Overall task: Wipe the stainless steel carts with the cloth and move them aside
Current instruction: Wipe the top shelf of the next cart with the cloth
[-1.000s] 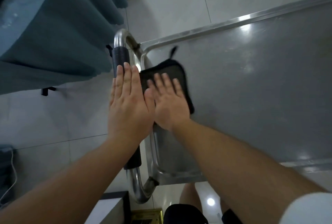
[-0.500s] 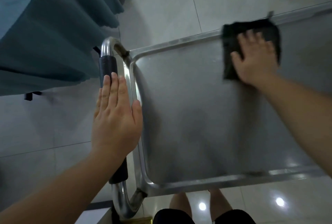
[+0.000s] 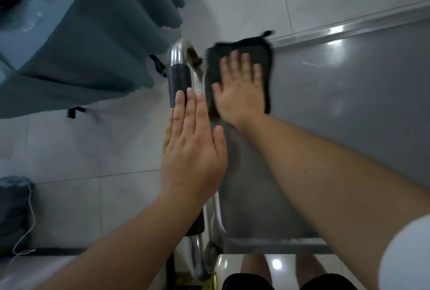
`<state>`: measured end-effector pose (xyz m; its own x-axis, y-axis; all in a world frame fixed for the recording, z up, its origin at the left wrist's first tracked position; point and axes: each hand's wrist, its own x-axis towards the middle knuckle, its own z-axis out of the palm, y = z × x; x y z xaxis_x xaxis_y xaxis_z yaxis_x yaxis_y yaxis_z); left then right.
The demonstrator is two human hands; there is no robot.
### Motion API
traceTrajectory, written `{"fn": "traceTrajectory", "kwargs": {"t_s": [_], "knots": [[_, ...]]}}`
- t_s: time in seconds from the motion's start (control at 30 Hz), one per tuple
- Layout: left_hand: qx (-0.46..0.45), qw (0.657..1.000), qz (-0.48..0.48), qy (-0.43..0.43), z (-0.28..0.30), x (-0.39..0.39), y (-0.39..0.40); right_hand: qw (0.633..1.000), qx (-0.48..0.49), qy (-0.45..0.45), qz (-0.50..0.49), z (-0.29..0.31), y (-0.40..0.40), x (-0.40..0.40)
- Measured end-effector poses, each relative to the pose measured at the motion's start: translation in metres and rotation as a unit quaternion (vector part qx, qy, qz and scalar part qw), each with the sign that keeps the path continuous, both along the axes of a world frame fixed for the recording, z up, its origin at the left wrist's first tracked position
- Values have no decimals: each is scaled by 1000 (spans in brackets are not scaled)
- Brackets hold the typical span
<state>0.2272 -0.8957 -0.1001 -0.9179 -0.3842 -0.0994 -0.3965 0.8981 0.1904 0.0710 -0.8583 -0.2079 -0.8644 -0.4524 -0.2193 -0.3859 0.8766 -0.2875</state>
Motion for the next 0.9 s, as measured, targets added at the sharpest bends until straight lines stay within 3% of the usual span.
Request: {"fn": "traceTrajectory", "kwargs": {"t_s": [0.13,0.2,0.27,0.33,0.5,0.57,0.67,0.77,0.9], "knots": [[-7,1000,0,-4,2,-1,1,978,10,0,207,0,-17,28],[-7,1000,1,-6,3,-1,3,942,5,16,335,-1,5,27],[-7,1000,-1,-7,3,-1,3,920,-13,14,390,-4,34,23],[-2,1000,-4,-5,3,-1,2,939,-11,16,344,-5,63,8],[-4,1000,-8,-9,3,-1,1,997,32,41,55,-7,152,-81],[-7,1000,-5,-8,4,0,1,994,43,48,-83,-9,189,-117],[-9,1000,1,-4,5,-1,2,959,71,9,-275,-9,201,-145],[-13,1000,-1,-3,5,-2,2,957,62,4,-282,-6,165,-133],[-18,1000,4,-1,5,-3,3,994,28,10,-105,-4,90,-74]]}}
